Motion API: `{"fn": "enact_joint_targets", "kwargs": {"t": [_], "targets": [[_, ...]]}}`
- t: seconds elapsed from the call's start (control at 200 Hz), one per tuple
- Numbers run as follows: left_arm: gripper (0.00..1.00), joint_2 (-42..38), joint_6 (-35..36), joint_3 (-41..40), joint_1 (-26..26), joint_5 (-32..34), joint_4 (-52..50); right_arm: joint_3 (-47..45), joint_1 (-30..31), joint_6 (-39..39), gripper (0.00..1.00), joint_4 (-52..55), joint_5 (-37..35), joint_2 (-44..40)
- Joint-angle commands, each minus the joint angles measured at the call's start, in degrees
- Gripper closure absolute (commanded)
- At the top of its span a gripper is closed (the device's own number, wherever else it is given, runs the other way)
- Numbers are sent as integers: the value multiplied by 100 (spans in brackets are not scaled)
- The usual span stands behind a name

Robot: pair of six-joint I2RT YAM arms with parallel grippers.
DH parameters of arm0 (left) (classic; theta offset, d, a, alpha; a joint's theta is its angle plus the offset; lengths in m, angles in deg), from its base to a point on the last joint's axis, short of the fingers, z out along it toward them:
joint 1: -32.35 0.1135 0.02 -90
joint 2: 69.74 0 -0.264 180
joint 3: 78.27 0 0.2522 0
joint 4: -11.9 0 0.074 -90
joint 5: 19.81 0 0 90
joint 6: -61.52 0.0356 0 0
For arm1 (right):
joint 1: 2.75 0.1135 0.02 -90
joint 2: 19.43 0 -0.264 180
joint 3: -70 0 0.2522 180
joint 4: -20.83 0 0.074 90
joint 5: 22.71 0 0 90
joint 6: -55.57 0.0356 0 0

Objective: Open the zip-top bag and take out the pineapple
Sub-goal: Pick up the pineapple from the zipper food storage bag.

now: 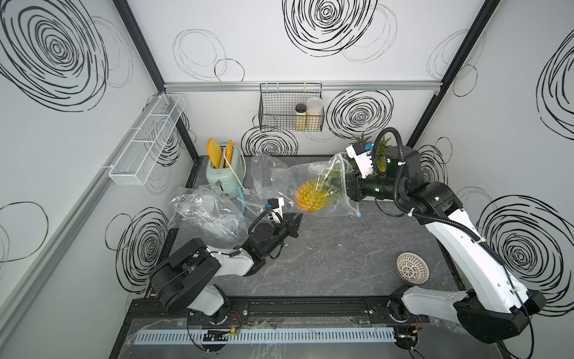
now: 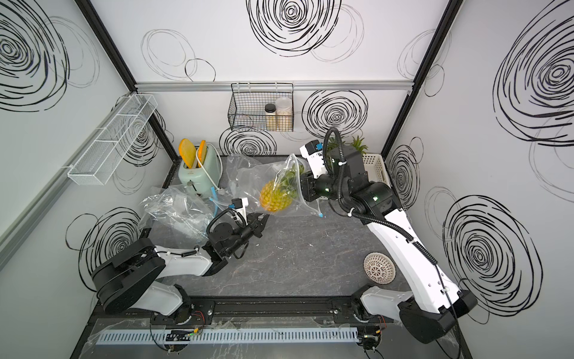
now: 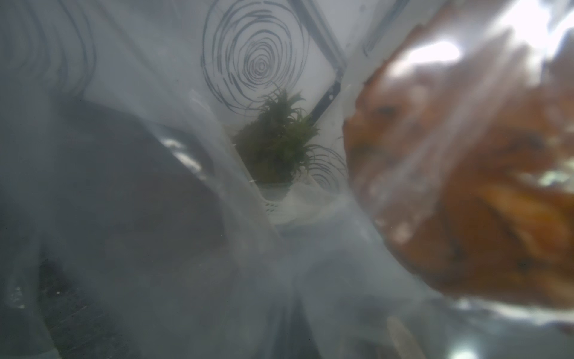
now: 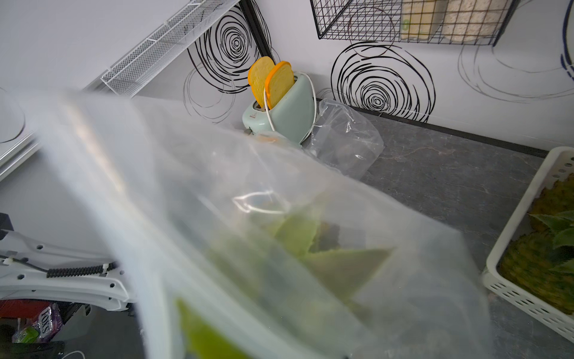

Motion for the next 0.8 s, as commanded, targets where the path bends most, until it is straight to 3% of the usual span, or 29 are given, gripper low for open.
{"fn": "enact_joint_targets", "kwargs": {"t": [0.0,0.365,0.795], "targets": [[100,-320,724,395,305,243,-1173,260,2,-6,100,-237,208,-295],[100,-855,1950,1310,1282,724,-3273,163,-22,-116,100,33,137,-555],[100,-713,2462,2374,2192,1032,-3755,-11,-45,-242,100,250,186,-783]]}}
